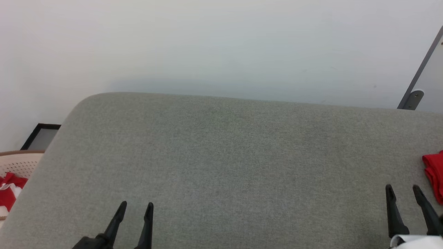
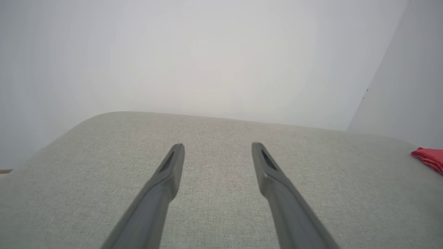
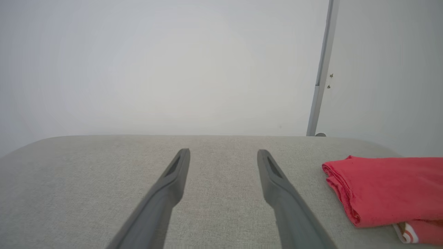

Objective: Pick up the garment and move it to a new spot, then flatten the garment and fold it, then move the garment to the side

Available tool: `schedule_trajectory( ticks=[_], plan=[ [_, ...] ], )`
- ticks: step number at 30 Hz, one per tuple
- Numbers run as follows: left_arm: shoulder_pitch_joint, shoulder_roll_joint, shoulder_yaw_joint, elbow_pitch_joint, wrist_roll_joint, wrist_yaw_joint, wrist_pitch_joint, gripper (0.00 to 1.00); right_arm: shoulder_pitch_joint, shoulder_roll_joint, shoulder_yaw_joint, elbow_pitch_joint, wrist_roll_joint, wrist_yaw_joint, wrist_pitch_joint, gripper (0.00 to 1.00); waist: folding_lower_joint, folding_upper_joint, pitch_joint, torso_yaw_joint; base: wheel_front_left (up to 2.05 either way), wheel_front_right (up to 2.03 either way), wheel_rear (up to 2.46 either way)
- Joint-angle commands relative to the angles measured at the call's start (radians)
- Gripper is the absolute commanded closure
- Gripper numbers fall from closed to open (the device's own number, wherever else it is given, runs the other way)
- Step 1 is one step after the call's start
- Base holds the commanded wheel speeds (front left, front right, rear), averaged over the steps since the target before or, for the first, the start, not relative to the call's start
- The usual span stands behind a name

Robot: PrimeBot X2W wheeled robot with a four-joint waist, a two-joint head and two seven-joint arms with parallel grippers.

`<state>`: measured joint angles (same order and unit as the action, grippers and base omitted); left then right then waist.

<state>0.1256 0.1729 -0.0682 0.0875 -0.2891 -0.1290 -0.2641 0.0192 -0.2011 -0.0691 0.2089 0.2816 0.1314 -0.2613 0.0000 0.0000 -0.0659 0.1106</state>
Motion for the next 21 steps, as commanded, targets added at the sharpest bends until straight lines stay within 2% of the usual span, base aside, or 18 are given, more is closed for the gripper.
schedule_trajectory(
  ticks=[1, 10, 21],
  plan=[
    [0.013, 0.004, 0.004, -0.011, 0.005, -0.002, 0.001, 0.0, 0.028, 0.013, -0.008, -0.017, 0.004, -0.002, -0.004, 0.0, 0.0, 0.0, 0.0, -0.002, 0.0, 0.0, 0.0],
    [0.046, 0.001, 0.024, -0.053, 0.001, -0.002, 0.001, 0.0, 0.095, 0.049, -0.04, -0.093, 0.011, -0.002, -0.004, 0.0, 0.0, 0.0, 0.009, -0.015, 0.0, 0.0, 0.0],
    [0.027, -0.004, 0.019, -0.054, -0.003, -0.002, 0.001, 0.0, 0.079, 0.056, -0.029, -0.1, 0.011, -0.002, -0.004, 0.0, 0.0, 0.0, 0.015, -0.022, 0.0, 0.0, 0.0]
  ],
)
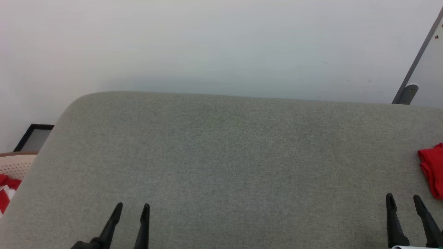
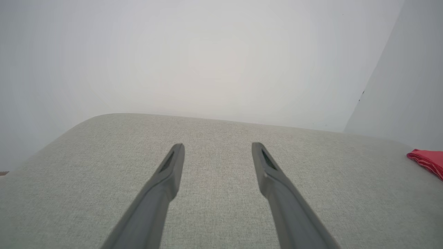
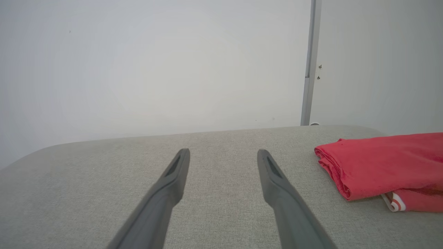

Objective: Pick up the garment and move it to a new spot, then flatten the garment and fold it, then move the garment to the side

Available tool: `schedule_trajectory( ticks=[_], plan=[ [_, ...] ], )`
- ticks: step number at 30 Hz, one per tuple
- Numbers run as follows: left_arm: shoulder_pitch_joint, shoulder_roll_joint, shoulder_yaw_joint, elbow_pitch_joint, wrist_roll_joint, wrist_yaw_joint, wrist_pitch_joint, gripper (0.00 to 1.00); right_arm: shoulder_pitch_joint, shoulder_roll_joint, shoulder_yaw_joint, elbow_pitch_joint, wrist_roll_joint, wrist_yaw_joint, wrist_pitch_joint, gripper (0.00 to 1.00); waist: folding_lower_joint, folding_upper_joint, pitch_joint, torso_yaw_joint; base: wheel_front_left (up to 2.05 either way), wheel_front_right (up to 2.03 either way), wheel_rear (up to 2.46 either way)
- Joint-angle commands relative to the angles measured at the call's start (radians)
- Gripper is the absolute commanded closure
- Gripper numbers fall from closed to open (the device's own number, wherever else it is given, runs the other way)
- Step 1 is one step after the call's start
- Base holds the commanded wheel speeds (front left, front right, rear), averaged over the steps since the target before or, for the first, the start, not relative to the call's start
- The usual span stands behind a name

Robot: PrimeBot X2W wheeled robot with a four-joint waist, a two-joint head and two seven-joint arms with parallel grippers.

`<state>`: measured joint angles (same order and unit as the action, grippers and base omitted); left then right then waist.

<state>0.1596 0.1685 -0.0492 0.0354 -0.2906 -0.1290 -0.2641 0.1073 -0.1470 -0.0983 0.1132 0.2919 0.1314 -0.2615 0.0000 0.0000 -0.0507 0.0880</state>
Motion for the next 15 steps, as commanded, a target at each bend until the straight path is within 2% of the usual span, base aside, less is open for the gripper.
schedule_trajectory(
  ticks=[1, 15],
  plan=[
    [-0.006, 0.0, 0.001, -0.001, 0.001, -0.002, 0.001, 0.0, -0.011, 0.0, 0.002, -0.004, 0.002, -0.002, -0.004, 0.0, 0.0, 0.0, 0.0, 0.0, 0.0, 0.0, 0.0],
    [-0.013, -0.011, 0.006, 0.009, -0.008, -0.002, 0.001, 0.0, -0.029, -0.005, 0.018, 0.006, 0.014, -0.002, -0.004, 0.0, 0.0, 0.0, 0.001, 0.007, 0.0, 0.0, 0.0]
  ],
)
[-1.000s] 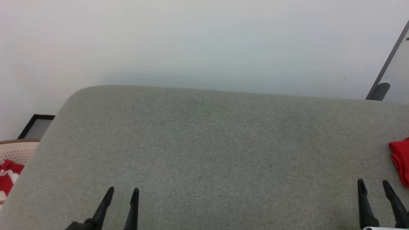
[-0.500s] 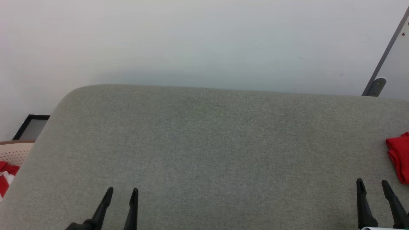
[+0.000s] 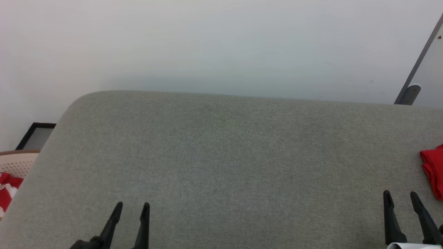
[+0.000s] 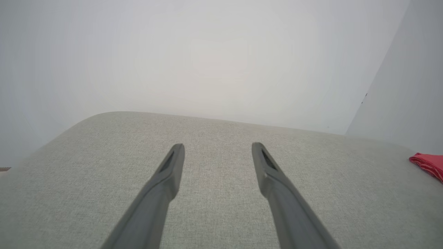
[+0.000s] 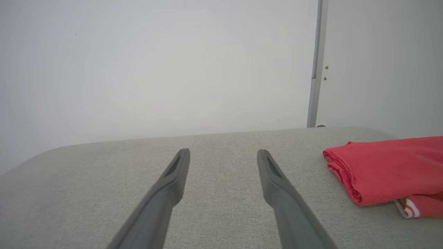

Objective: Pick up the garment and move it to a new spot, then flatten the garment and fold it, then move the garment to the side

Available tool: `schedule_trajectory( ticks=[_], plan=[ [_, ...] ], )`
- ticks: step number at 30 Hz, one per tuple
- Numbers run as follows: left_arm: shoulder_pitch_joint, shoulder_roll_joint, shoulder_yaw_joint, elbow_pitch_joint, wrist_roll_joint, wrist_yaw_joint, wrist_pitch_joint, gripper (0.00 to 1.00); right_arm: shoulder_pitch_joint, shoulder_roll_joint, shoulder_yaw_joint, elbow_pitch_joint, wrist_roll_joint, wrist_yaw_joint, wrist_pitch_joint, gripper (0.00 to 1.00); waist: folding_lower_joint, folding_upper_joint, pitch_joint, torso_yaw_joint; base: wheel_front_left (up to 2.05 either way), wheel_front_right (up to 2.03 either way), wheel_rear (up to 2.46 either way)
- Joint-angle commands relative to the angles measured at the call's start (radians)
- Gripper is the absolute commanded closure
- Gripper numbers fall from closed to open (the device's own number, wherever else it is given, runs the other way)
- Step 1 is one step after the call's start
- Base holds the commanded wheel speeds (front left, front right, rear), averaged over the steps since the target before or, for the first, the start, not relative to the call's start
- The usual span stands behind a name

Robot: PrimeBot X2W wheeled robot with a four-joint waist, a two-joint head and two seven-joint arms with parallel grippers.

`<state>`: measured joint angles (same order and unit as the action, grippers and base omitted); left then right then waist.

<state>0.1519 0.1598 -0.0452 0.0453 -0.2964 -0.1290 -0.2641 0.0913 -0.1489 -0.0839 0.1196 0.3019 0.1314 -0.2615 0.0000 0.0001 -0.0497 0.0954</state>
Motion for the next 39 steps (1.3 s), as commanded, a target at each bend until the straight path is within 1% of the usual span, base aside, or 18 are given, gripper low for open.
schedule_trajectory(
  ticks=[1, 18, 19, 24, 39],
  plan=[
    [-0.006, -0.003, 0.002, -0.002, -0.001, -0.002, 0.001, 0.0, -0.014, -0.003, 0.004, 0.0, 0.005, -0.002, -0.004, 0.0, 0.0, -0.0001, 0.0, 0.0, 0.0, 0.0, 0.0],
    [-0.012, -0.006, -0.005, -0.005, -0.009, -0.002, 0.001, 0.0, -0.021, -0.001, 0.018, 0.0, 0.013, -0.002, -0.004, 0.0, 0.0, -0.0001, 0.008, -0.008, 0.0, 0.0, 0.0],
    [-0.003, -0.005, -0.006, 0.0, -0.009, 0.0, 0.0, 1.0, -0.008, 0.001, 0.017, 0.003, 0.006, 0.0, 0.0, 1.0, 0.0, -0.0001, 0.008, -0.008, 0.0, 0.0, 0.0],
    [0.015, -0.019, -0.013, 0.038, -0.026, 0.0, 0.004, 1.0, 0.01, 0.014, 0.021, 0.045, 0.021, 0.0, 0.011, 1.0, 0.0, -0.0001, 0.008, -0.009, 0.0, 0.0, 0.0],
    [-0.042, -0.025, 0.006, 0.071, -0.296, 0.001, 0.066, 1.0, -0.033, 0.03, 0.009, 0.059, 0.277, 0.0, 0.084, 1.0, 0.0, -0.0001, 0.014, -0.02, 0.0, 0.0, 0.0]
  ],
)
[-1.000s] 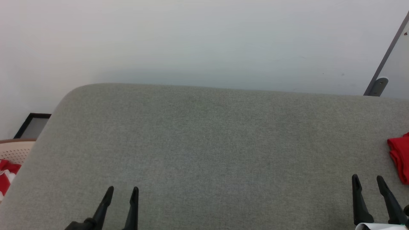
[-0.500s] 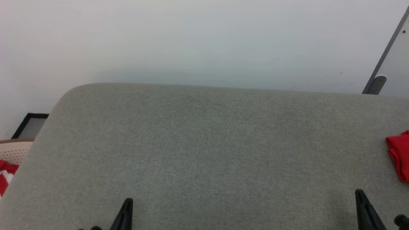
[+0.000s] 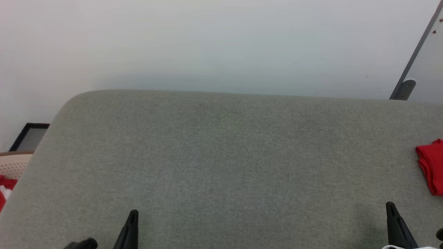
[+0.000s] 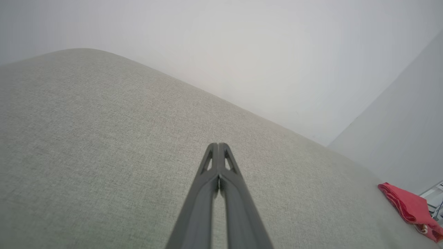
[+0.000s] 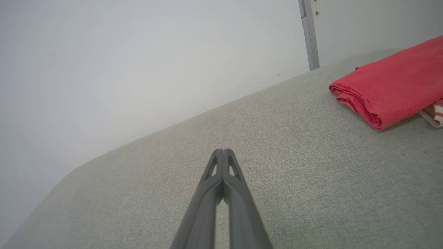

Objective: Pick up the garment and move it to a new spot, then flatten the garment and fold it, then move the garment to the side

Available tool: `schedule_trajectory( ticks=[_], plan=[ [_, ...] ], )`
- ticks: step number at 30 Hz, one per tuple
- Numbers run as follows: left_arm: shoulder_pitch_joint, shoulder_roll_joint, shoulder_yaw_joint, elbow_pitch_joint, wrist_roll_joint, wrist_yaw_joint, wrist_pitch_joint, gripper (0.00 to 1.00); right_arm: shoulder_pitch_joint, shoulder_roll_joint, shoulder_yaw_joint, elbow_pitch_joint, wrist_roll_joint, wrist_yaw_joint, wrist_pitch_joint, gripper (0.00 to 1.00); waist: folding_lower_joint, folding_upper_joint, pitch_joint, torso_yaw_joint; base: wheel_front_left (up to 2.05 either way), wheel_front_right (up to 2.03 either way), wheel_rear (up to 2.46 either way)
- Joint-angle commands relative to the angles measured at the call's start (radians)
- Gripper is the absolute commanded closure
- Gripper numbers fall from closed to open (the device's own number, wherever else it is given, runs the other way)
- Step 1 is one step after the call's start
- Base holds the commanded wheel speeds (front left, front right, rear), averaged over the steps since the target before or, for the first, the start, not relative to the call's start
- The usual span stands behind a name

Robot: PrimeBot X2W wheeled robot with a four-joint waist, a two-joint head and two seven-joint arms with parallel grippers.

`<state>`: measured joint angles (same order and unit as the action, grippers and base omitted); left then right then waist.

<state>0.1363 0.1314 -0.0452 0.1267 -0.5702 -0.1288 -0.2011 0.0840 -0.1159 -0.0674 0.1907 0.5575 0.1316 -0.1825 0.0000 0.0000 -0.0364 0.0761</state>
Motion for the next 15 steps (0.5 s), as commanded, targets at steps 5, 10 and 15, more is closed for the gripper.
schedule_trajectory(
  ticks=[5, 10, 15],
  plan=[
    [-0.043, 0.001, 0.013, 0.001, -0.102, 0.0, 0.022, 1.0, -0.039, 0.002, -0.01, -0.007, 0.098, 0.0, 0.026, 1.0, 0.0, 0.0, 0.002, -0.004, 0.0, 0.0, 0.0],
    [-0.059, -0.002, 0.019, 0.011, -0.176, -0.001, 0.04, 1.0, -0.051, 0.007, -0.012, -0.003, 0.169, 0.0, 0.046, 1.0, 0.0, 0.0, 0.004, -0.007, 0.0, 0.0, 0.0],
    [-0.071, -0.004, 0.024, 0.016, -0.232, -0.001, 0.054, 1.0, -0.06, 0.011, -0.015, 0.0, 0.224, 0.0, 0.062, 1.0, 0.0, 0.0, 0.005, -0.01, 0.0, 0.0, 0.0]
  ],
)
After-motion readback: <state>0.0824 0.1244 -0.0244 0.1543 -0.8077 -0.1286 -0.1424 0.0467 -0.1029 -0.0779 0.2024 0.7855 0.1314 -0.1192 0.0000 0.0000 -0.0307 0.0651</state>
